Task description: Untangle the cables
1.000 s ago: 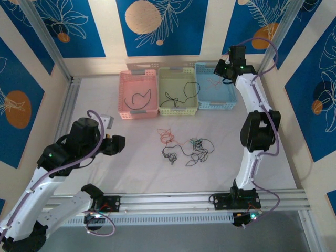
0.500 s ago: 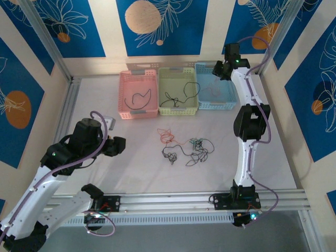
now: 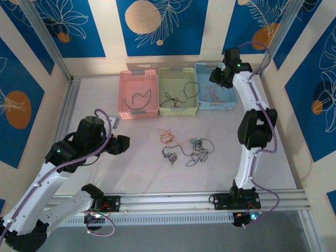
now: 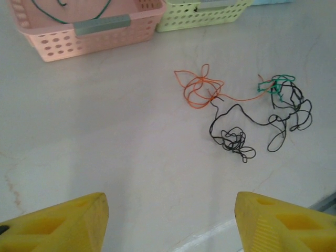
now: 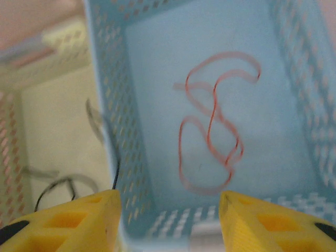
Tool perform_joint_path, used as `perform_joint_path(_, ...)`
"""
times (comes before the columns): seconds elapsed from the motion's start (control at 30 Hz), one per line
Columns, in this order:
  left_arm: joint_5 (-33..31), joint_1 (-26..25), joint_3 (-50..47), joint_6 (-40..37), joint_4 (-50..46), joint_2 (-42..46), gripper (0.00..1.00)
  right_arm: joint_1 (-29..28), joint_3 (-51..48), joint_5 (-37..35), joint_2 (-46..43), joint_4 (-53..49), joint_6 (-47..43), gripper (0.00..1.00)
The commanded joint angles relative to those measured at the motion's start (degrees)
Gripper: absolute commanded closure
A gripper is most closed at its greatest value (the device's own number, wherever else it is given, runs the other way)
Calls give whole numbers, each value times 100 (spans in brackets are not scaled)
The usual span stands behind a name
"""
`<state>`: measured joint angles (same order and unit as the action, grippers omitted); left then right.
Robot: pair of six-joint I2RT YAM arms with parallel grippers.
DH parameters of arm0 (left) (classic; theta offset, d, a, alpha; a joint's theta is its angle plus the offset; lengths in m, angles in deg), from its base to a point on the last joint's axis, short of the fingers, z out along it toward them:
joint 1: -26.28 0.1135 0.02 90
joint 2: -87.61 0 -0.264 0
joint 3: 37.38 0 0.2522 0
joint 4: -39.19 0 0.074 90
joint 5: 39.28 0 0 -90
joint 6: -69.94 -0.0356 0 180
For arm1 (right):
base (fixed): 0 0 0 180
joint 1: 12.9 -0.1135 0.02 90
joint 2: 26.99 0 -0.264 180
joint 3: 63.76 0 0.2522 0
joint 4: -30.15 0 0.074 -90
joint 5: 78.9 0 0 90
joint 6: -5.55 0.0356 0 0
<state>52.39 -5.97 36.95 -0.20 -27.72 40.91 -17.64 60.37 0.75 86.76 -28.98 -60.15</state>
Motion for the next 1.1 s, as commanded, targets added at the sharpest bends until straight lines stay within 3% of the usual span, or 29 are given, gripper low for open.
perform_joint_path(0.0, 519, 77, -157, 211, 404, -114, 35, -519, -1214, 501, -1368, 466, 60, 48)
perform_joint_path(0.17, 1254, 69, -606, 561, 1168, -379, 35, -1356, -3125, 742, -2468, 777, 63, 48)
perform_joint_path(0.3, 1730, 7, -1010, 903, 1898, -724, 35, -1974, -3900, 812, -2812, 652, -31, 49)
perform_joint_path(0.53, 1785, -348, -1474, 1278, 3122, -1620, 36, -2301, -5104, 1325, -3119, 1153, 216, 54)
perform_joint_path(0.73, 1949, -507, -1439, 1476, 3760, -2330, 39, -2638, -5058, 1654, -2881, 1524, -74, 51)
perform_joint_path(1.07, 1944, -832, -1924, 1800, 4458, -2774, 43, -2742, -4000, 2037, -1322, 1688, -462, 45)
